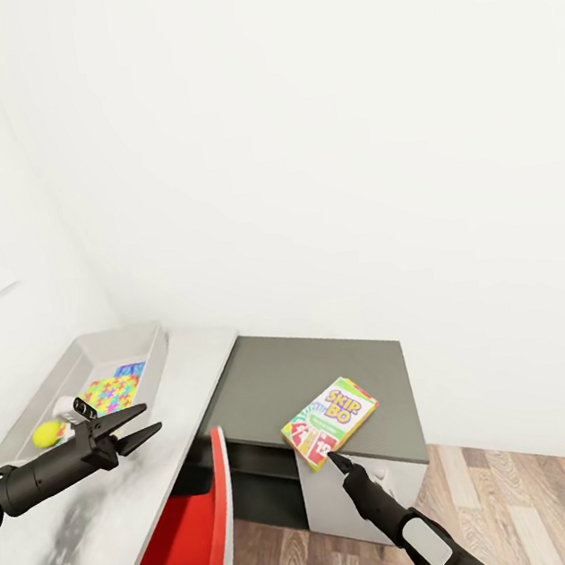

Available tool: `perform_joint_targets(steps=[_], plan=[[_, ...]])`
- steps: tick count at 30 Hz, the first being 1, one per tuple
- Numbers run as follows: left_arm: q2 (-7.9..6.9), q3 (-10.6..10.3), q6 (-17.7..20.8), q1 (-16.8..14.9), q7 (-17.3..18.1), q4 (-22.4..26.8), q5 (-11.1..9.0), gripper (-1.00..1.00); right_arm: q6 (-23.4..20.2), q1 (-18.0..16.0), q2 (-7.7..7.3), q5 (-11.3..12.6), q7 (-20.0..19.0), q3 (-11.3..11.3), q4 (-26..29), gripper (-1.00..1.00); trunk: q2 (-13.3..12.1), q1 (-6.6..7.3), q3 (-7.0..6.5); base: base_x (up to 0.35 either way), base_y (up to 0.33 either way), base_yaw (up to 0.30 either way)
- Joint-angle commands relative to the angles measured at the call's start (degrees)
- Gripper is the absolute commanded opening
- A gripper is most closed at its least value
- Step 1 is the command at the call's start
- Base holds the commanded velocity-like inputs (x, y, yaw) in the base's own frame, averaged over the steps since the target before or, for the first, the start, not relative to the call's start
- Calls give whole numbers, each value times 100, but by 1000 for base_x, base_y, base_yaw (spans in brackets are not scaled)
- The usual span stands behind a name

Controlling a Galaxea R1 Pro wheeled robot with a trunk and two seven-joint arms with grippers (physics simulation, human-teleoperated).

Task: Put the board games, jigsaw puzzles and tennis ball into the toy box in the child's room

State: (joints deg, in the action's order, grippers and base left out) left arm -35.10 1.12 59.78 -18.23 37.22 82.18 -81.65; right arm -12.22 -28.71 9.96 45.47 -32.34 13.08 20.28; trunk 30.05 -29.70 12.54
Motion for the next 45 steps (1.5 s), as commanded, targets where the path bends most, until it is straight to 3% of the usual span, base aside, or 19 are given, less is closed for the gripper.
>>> perform_joint_targets(steps=[1,45], plan=[[0,2,22,-5,27,-2,17,100,-59,-4,4,49,-11,28,2,100,9,-4,10,138,98,0],[14,2,22,-5,19,-1,16,100,-96,-12,4,58,8,27,20,100,9,-4,10,45,25,0]])
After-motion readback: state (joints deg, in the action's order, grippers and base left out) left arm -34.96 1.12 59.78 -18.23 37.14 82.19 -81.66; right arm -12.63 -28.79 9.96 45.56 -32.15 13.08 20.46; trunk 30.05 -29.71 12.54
